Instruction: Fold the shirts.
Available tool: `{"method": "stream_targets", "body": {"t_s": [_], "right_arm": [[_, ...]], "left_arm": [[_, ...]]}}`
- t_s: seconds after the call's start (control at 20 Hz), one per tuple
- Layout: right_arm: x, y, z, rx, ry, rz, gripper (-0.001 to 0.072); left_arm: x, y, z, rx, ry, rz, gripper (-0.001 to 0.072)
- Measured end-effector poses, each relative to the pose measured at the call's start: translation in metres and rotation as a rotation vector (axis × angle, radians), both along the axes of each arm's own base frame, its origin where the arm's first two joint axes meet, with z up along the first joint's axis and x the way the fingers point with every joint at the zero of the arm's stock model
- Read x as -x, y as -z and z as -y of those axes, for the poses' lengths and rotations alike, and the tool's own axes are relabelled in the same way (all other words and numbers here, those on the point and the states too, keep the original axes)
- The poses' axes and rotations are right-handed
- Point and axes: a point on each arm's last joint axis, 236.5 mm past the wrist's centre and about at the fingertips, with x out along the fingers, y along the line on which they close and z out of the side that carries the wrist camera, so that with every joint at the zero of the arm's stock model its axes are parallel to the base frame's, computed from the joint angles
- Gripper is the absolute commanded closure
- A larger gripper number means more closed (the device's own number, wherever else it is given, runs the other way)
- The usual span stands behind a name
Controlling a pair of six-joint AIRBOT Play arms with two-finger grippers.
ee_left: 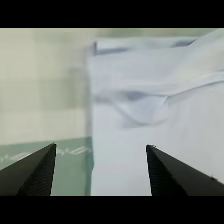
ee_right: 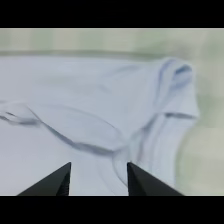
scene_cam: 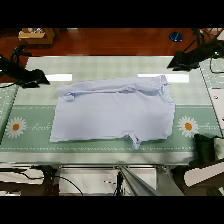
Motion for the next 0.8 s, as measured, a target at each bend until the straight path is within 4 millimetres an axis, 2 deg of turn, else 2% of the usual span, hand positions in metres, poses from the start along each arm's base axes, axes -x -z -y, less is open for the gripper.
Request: {"method": "stream_targets", "body": {"t_s": [0.1,0.15,0.25,0.35,0.4,0.55,0.7,0.8], "right_arm": [[0.029,0.003,0.042,0.121,0.045,-0.087,0.0294],[0.047,0.008,0.057,0.142,0.071,-0.138,0.0292],[0.083,0.023,0.07,0.123,0.105,-0.229,0.0284],[0.116,0.041,0.07,0.052,0.12,-0.289,0.0228],[0.13,0.05,0.066,0.005,0.125,-0.304,0.0228],[0.156,0.066,0.052,-0.107,0.149,-0.281,0.0229],[0.172,0.075,0.04,-0.161,0.164,-0.251,0.0229],[0.176,0.078,0.033,-0.187,0.173,-0.224,0.023]], "left_arm": [[0.031,0.003,-0.016,0.018,-0.064,-0.089,0.0037],[0.049,0.007,-0.019,0.036,-0.087,-0.132,0.0037],[0.092,0.022,-0.015,0.085,-0.114,-0.225,0.0036],[0.137,0.039,-0.002,0.146,-0.121,-0.309,0.0036],[0.159,0.047,0.007,0.178,-0.118,-0.347,0.0037],[0.21,0.068,0.034,0.267,-0.111,-0.427,0.0036],[0.236,0.087,0.05,0.305,-0.121,-0.465,0.0036],[0.239,0.096,0.056,0.317,-0.138,-0.451,0.0037]]}}
